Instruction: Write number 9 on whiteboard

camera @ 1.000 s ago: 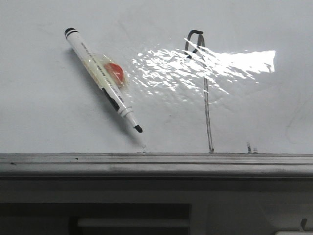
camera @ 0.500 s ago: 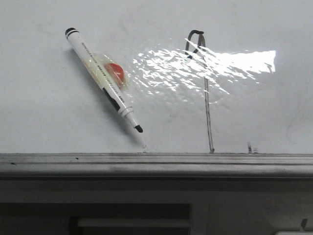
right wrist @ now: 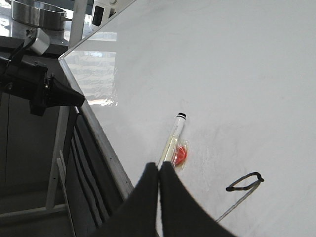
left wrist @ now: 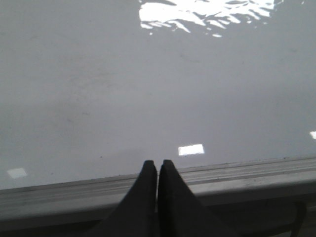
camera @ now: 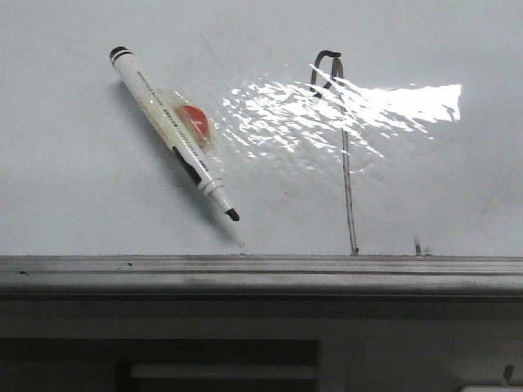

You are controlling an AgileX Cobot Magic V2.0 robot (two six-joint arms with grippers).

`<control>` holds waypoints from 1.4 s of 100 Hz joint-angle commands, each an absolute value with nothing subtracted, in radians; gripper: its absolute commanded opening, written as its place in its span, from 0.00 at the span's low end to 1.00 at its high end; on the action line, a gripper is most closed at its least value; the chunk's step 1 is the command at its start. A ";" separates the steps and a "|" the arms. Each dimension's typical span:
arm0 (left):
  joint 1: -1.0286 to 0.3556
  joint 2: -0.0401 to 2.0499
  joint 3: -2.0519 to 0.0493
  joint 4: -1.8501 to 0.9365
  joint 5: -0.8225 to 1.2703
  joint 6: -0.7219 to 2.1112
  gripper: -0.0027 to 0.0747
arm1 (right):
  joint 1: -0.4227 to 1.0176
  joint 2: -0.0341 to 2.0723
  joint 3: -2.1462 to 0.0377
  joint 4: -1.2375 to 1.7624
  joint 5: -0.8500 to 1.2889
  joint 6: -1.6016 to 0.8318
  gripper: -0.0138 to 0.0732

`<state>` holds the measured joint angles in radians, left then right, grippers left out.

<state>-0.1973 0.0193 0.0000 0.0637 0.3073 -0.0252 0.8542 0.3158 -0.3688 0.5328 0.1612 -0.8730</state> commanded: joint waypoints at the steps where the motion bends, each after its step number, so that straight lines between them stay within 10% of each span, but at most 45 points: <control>1: -0.186 0.002 0.020 0.078 0.272 -0.040 0.01 | 0.846 0.321 -0.393 0.538 0.094 -0.880 0.09; 95: -0.181 -0.031 0.020 0.078 0.278 -0.040 0.01 | 0.836 0.321 -0.377 0.538 0.071 -0.880 0.09; 140: -0.181 -0.031 0.020 0.078 0.278 -0.040 0.01 | 0.342 0.321 -0.060 0.544 -0.196 -0.786 0.09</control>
